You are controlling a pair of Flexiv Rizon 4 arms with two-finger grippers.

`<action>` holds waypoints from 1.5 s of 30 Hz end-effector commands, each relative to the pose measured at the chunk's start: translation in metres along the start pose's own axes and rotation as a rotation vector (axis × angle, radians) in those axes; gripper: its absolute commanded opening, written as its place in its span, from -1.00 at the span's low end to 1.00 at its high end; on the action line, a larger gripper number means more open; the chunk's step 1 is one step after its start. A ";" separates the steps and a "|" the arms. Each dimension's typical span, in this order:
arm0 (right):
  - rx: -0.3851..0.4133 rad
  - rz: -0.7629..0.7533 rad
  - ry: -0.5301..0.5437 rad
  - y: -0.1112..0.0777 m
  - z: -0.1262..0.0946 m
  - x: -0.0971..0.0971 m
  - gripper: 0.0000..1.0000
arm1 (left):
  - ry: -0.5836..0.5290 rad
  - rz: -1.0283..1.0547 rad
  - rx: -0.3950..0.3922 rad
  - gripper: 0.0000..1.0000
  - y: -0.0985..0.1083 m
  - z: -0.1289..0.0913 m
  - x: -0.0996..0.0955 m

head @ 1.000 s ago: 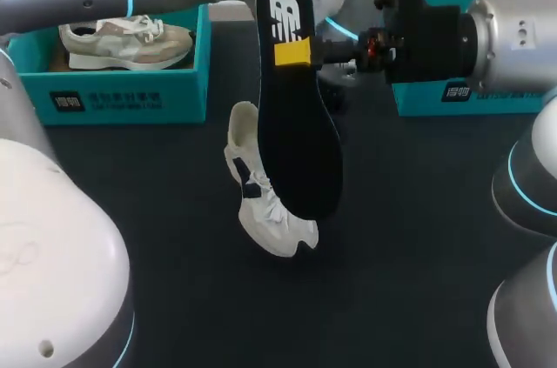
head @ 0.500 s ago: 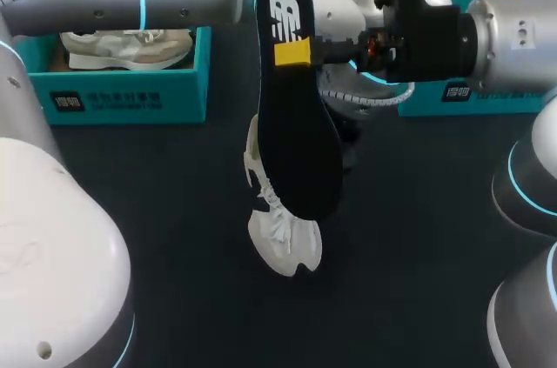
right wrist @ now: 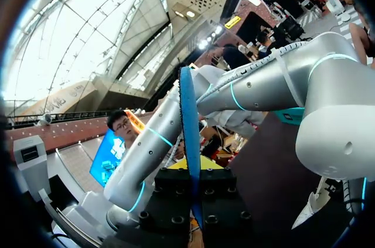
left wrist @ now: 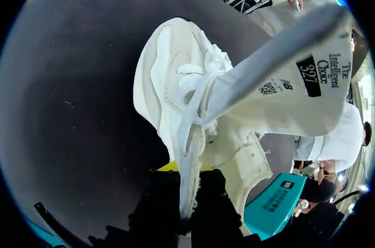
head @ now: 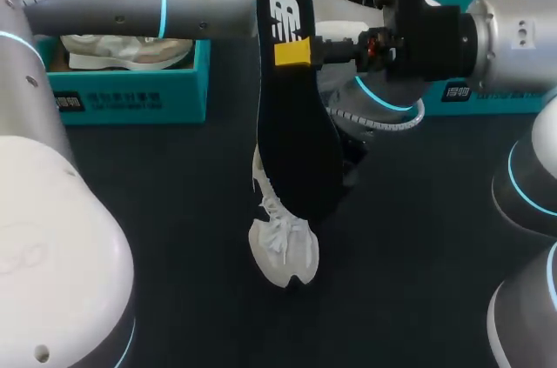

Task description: Take the shoe out of the shoebox, open the shoe tongue, remove and reinsert the insole, then place the shoe into the shoebox

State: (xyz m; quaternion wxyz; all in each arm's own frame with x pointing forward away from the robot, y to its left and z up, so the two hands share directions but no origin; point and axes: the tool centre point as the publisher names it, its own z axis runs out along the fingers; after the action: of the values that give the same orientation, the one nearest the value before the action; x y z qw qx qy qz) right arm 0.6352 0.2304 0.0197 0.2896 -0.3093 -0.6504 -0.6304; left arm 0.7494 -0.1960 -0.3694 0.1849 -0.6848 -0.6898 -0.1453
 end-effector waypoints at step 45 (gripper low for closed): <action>-0.001 0.001 -0.004 0.000 0.005 0.000 -1.00 | -0.635 -0.042 -0.025 1.00 0.041 -0.058 0.128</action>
State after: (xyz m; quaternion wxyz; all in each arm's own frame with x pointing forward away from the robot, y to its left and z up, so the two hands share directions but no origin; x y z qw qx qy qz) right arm 0.6352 0.2304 0.0197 0.2897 -0.3093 -0.6504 -0.6304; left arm 0.8028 -0.1246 -0.2686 0.0708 -0.6706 -0.7374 -0.0380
